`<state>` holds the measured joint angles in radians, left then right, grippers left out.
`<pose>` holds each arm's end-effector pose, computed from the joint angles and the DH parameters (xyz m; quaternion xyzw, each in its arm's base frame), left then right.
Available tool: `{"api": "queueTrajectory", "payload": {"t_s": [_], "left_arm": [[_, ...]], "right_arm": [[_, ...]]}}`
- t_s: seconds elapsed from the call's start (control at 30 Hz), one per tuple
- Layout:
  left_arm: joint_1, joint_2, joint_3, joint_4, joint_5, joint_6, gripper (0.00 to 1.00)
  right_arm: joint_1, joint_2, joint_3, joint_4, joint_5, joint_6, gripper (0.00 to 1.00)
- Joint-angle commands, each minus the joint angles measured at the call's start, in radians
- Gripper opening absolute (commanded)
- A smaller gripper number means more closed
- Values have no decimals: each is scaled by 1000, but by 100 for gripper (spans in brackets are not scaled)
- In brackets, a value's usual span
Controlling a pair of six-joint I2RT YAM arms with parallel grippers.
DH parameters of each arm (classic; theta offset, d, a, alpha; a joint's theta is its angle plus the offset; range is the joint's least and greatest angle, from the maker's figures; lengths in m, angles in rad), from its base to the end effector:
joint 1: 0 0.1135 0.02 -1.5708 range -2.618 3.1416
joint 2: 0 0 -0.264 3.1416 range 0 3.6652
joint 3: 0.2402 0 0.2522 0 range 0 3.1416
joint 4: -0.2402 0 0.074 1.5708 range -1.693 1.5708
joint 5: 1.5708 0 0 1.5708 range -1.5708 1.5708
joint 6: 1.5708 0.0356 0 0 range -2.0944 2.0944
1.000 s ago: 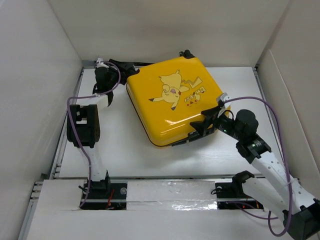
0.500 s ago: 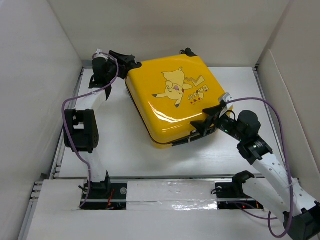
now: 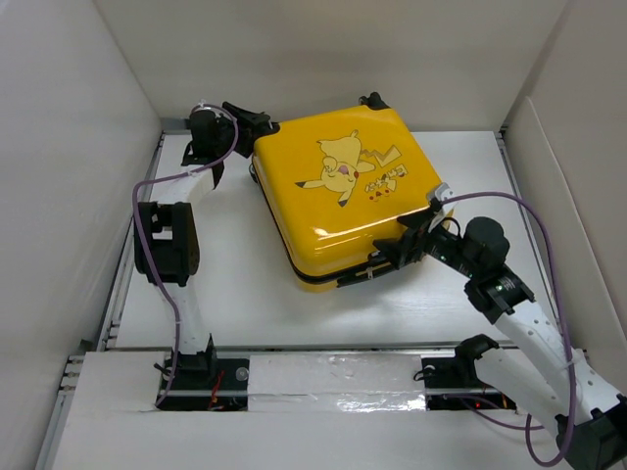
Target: Pack the luggage
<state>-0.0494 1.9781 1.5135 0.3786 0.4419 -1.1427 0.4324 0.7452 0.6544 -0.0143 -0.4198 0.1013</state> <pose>0.4749 -0.0387 0.2907 -0.2471 0.6912 -0.5039 0.4552 0.1585 0.0891 0.3189 -0.2573 0.6940 0.3219 0.5903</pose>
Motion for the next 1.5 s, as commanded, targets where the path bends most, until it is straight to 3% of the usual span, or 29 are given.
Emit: {"api": "queueTrajectory", "payload": {"t_s": [0.0, 0.1, 0.13, 0.2, 0.23, 0.27, 0.33, 0.43, 0.5, 0.53, 0.6, 0.63, 0.73, 0.8, 0.83, 0.87, 0.9, 0.97, 1.13, 1.27, 1.47], "left_arm": [[16, -36, 63, 158, 17, 11, 0], [16, -28, 39, 163, 14, 18, 7], [25, -25, 33, 161, 11, 24, 16], [25, -22, 33, 155, 11, 31, 30], [25, -24, 31, 154, 9, 35, 48], [34, -25, 31, 143, 6, 46, 53], [34, -31, 34, 125, -12, 66, 72], [45, -41, 74, 59, -41, 129, 99], [55, -67, 82, 29, -78, 155, 99], [71, -77, 89, 23, -89, 188, 99], [91, -116, 123, -49, -133, 242, 99], [112, -134, 132, -66, -146, 291, 99], [134, -264, 17, -43, -187, 313, 99], [111, -411, -115, 67, -201, 298, 95], [90, -470, -292, 118, -219, 294, 70], [42, -531, -387, 203, -241, 299, 51], [11, -639, -555, 241, -299, 304, 17], [-85, -773, -707, 270, -362, 319, 3], [-213, -935, -1072, 289, -491, 353, 0], [-248, -1021, -1200, 275, -437, 370, 0], [-257, -1046, -1248, 264, -277, 423, 0]], "right_arm": [[11, -7, -18, -82, 32, 8, 99], [20, -33, -12, -96, 55, 8, 89], [20, -40, -6, -107, 62, 8, 71], [38, -62, 5, -124, 75, 8, 56], [39, -69, 11, -134, 82, 8, 45], [51, -75, 16, -153, 96, 8, 40], [78, -93, 31, -174, 114, 8, 39], [112, -125, 48, -233, 154, 14, 48], [153, -150, 39, -256, 185, 40, 49], [170, -162, 25, -260, 193, 52, 40], [222, -185, -2, -254, 214, 89, 22], [241, -190, -21, -247, 225, 101, 8], [318, -178, -126, -150, 286, 161, 4], [366, -141, -197, -49, 363, 199, 12], [384, -129, -212, -27, 396, 205, 26], [397, -122, -234, 50, 476, 212, 32], [410, -118, -281, 124, 536, 228, 44], [419, -116, -323, 193, 576, 229, 51], [397, -63, -395, 339, 584, 209, 54], [347, 11, -427, 433, 549, 216, 56], [336, 101, -423, 543, 546, 216, 56]]}}
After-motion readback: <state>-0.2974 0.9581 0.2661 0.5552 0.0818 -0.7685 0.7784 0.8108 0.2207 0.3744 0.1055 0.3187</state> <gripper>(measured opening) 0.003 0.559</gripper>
